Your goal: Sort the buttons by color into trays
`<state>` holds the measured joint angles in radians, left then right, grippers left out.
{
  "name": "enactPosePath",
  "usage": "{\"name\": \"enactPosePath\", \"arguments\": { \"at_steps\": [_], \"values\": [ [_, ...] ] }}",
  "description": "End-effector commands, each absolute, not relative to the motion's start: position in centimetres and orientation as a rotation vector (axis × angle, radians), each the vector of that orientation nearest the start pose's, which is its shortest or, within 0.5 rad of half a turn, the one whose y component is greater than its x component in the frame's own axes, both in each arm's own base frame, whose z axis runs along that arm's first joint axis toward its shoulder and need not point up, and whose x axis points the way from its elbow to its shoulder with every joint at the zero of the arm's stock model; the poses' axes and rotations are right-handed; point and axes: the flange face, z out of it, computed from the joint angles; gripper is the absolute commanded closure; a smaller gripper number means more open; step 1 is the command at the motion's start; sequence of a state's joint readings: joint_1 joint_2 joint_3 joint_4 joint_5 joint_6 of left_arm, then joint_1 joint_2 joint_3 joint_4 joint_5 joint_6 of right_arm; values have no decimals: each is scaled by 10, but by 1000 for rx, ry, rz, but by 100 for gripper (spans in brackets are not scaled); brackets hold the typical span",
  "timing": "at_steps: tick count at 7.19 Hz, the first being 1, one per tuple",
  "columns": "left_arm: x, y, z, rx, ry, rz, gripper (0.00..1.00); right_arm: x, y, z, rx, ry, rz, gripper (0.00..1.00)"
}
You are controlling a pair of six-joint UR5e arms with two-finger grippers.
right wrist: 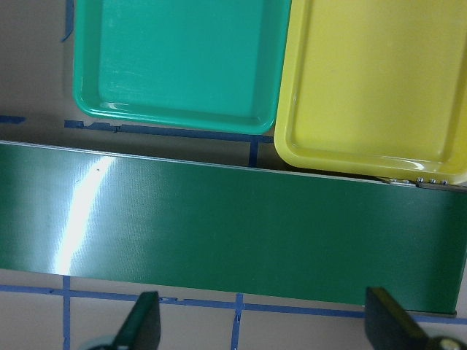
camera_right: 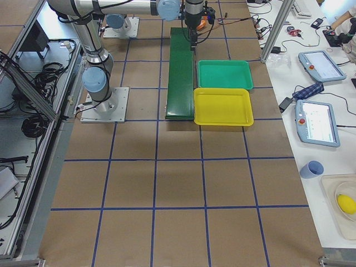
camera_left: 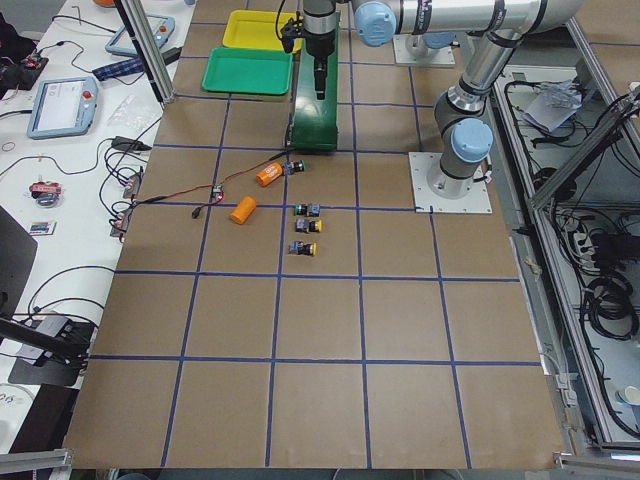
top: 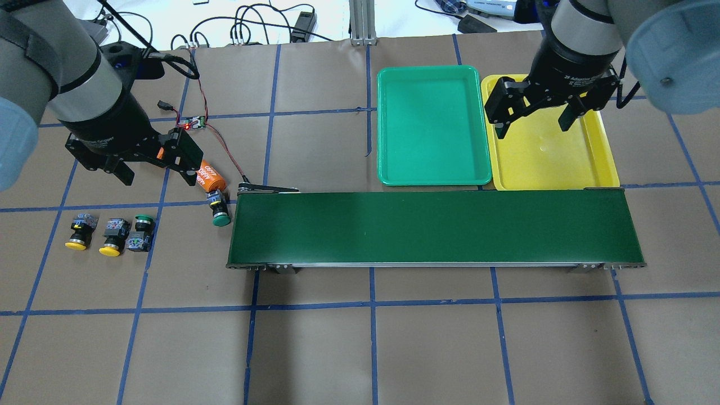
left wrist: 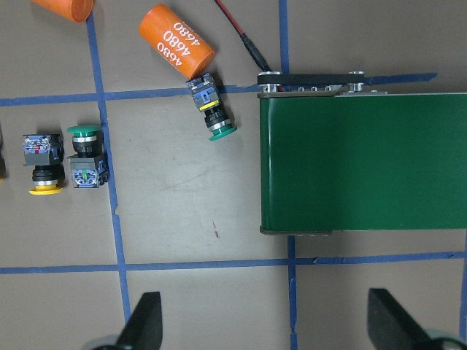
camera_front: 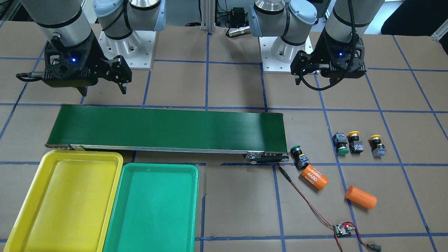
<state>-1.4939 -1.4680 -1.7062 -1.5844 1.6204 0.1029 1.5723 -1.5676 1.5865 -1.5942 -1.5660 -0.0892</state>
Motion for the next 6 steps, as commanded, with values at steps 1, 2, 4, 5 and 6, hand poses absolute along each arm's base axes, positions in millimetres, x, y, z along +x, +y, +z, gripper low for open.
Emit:
{"name": "enactPosePath", "arguments": {
  "at_steps": [1, 2, 4, 5, 6],
  "values": [
    [-102, -452, 474, 46, 3130, 64, 0, 135, -492, 480, -156, 3132, -3, 0],
    [-104, -453, 472, 46, 3154, 64, 0, 135, -495, 478, -152, 3133, 0, 0],
    [-102, -451, 469, 53, 3140, 68, 0, 135, -493, 479, -164, 3133, 0, 0],
    [-98, -453, 467, 44, 3144, 62, 0, 135, -492, 481, -157, 3136, -2, 0],
    [-93, -461, 463, 53, 3136, 45, 0, 135, -492, 480, -154, 3135, -3, 0]
  ]
}}
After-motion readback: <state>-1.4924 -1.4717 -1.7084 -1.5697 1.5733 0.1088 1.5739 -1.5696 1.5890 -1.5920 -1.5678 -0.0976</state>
